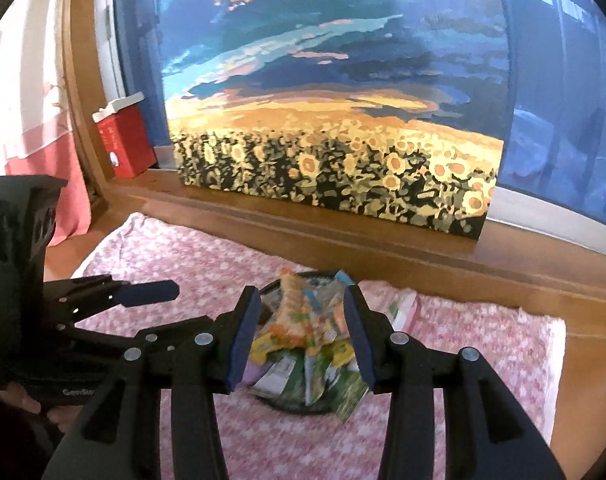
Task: Organize snacks
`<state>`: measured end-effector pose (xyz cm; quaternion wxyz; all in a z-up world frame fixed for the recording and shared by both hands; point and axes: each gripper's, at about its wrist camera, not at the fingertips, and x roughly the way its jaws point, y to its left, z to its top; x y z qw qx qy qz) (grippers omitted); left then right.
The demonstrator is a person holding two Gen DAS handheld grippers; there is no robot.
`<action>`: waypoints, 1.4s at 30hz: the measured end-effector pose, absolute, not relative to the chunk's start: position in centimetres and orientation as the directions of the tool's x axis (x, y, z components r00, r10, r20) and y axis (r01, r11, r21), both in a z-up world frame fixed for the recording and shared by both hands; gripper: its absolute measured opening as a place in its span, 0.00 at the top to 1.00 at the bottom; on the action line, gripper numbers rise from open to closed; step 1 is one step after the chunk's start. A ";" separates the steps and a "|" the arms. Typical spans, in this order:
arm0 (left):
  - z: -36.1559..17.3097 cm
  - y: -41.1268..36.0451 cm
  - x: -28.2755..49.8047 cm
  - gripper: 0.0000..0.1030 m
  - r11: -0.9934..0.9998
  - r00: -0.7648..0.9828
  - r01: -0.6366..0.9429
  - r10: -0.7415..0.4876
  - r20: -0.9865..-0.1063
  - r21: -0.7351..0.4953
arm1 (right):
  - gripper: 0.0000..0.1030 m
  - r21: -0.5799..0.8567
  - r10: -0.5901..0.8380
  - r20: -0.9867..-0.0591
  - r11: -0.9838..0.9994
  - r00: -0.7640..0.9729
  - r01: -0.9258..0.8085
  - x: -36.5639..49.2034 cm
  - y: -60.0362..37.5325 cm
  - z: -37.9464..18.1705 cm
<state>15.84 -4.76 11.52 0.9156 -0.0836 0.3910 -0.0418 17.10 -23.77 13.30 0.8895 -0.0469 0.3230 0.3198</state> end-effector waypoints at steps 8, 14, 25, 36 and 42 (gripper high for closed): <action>11.5 -6.0 11.0 0.36 0.992 0.708 0.021 -0.102 -0.698 -0.124 | 0.57 0.155 0.560 -0.606 0.780 0.565 -0.607 11.6 -25.1 11.8; 9.4 -6.3 7.9 0.31 0.996 0.666 0.038 -0.085 -0.741 -0.081 | 0.56 0.159 0.521 -0.685 0.788 0.509 -0.594 8.9 -25.4 8.5; 3.5 -5.2 5.5 0.31 0.990 0.493 0.010 -0.124 -0.861 -0.137 | 0.56 0.187 0.379 -0.845 0.870 0.378 -0.456 7.3 -28.1 2.0; 2.5 -4.7 5.6 0.32 0.984 0.461 0.004 -0.162 -0.872 -0.180 | 0.44 0.453 0.529 -0.677 0.848 0.512 -0.277 16.6 -33.7 3.0; 4.5 -3.7 10.6 0.40 0.964 0.543 -0.038 -0.203 -0.815 -0.265 | 0.35 0.438 0.519 -0.664 0.853 0.538 -0.284 26.2 -31.6 3.2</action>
